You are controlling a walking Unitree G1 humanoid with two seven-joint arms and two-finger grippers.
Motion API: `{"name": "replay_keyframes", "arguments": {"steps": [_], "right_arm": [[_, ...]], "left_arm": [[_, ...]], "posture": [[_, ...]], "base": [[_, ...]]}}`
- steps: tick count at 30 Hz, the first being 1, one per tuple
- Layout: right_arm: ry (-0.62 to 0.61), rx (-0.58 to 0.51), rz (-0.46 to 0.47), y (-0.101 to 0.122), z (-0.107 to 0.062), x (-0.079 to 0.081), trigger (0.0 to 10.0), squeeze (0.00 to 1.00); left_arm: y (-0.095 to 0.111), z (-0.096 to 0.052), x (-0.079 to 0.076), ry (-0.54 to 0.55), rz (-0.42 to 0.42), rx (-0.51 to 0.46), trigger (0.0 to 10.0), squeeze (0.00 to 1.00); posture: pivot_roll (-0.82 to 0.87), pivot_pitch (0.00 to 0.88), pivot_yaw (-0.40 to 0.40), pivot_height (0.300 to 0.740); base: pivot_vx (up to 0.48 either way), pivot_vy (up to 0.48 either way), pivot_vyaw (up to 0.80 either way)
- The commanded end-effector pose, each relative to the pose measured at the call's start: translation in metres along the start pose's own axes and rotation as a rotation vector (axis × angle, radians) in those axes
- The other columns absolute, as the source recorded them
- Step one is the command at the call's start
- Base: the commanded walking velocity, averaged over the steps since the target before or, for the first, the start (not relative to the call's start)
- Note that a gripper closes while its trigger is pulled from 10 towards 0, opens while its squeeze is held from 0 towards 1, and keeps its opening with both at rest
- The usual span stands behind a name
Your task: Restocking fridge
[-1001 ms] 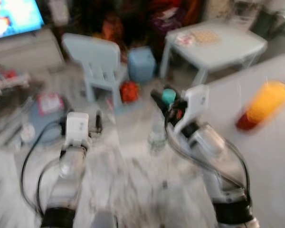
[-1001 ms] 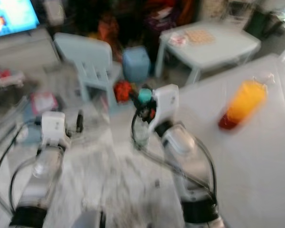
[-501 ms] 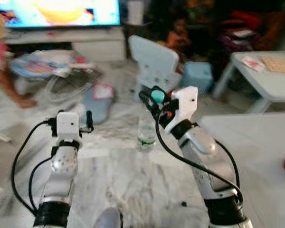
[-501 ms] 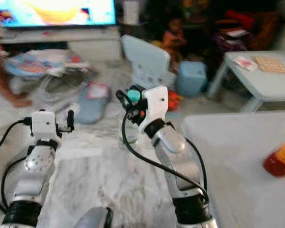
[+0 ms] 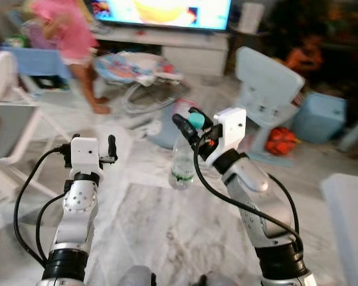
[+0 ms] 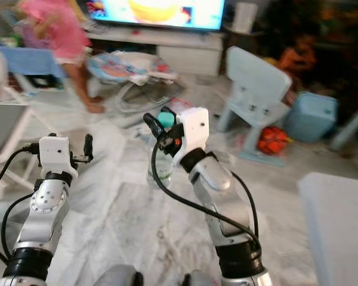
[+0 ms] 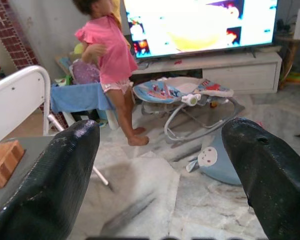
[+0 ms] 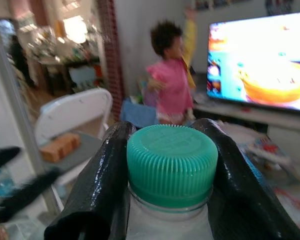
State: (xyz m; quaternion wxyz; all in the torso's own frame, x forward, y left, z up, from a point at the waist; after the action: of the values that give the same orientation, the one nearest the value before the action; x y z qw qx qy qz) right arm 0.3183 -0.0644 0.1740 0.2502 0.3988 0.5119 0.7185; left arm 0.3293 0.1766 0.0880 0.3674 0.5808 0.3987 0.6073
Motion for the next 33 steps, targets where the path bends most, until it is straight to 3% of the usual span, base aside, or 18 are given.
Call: {"name": "replay_keyframes", "arguments": {"steps": [1, 22, 33], "right_arm": [[0.032, -0.045, -0.004, 0.011, 0.004, 0.009, 10.0, 0.0], [0.05, -0.052, 0.01, 0.009, 0.005, 0.013, 10.0, 0.0], [0.052, -0.052, 0.015, 0.008, 0.004, 0.013, 10.0, 0.0]], "left_arm": [[0.0, 0.001, 0.009, 0.02, 0.015, -0.004, 10.0, 0.0], [-0.004, 0.0, 0.02, 0.06, 0.032, 0.012, 10.0, 0.0], [-0.008, -0.001, 0.022, 0.083, 0.044, 0.036, 10.0, 0.0]], "posture": [[0.07, 0.007, -0.023, 0.74], [0.08, 0.018, -0.017, 0.74], [0.08, 0.027, -0.018, 0.74]], "base": [[0.0, 0.0, 0.8], [0.0, 0.0, 0.8], [0.0, 0.474, 0.79]]}}
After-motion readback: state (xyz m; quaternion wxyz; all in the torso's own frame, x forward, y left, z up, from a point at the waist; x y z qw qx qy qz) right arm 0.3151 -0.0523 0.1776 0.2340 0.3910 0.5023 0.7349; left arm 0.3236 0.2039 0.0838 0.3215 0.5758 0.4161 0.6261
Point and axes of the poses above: a point about 5 cm out from each wrist's last joint towards the gripper, its own z axis pointing out of the wrist towards the gripper, its own y axis along the axis of the wrist's last joint, x = y × z, the point moved 4 cm from there along z, pointing out of the wrist towards the gripper, and after that the axes turned 15 degrees about z, right-handed, at the moved point
